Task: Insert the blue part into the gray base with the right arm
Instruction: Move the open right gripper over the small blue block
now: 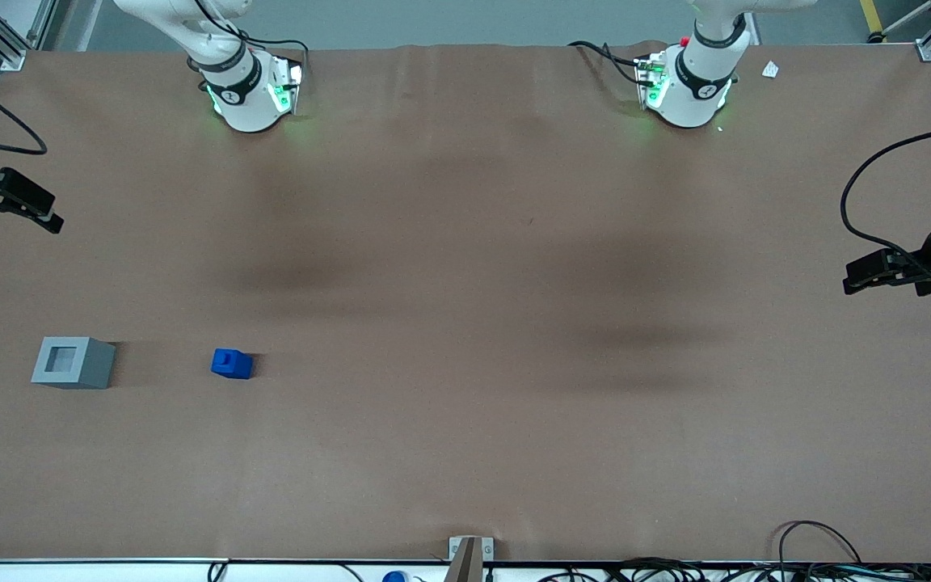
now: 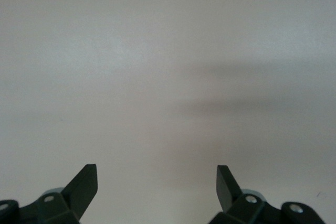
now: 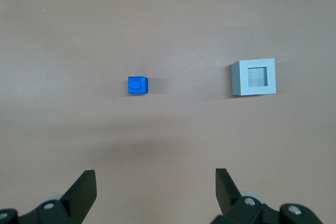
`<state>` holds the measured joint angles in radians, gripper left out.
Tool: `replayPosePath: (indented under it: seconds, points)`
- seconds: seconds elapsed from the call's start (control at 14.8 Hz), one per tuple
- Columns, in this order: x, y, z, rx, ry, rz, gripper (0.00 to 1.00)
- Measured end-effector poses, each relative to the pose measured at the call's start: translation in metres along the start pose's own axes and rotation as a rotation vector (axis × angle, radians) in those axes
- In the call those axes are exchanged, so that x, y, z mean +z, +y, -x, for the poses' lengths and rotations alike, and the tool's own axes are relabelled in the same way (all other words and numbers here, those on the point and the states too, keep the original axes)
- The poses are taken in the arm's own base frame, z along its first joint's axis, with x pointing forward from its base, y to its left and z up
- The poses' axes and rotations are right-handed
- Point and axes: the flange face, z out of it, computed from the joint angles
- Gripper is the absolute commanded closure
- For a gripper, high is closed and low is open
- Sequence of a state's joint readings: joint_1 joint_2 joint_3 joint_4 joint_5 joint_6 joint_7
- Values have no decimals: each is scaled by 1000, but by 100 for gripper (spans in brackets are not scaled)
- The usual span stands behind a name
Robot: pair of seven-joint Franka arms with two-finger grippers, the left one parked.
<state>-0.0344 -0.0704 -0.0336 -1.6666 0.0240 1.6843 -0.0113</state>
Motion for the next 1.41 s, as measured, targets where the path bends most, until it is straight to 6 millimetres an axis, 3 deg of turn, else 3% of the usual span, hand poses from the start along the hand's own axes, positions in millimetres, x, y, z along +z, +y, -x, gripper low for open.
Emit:
replayPosePath:
  seconds: [0.54,0.81,1.01,1.41]
  points:
    - [-1,-8,-2,4,15,2,0]
    - [7,-22,-4,-20,10,0,0]
    - [32,-40,-15,-50,-15,-1,0]
    - [112,-65,-52,-72,-30,2,0]
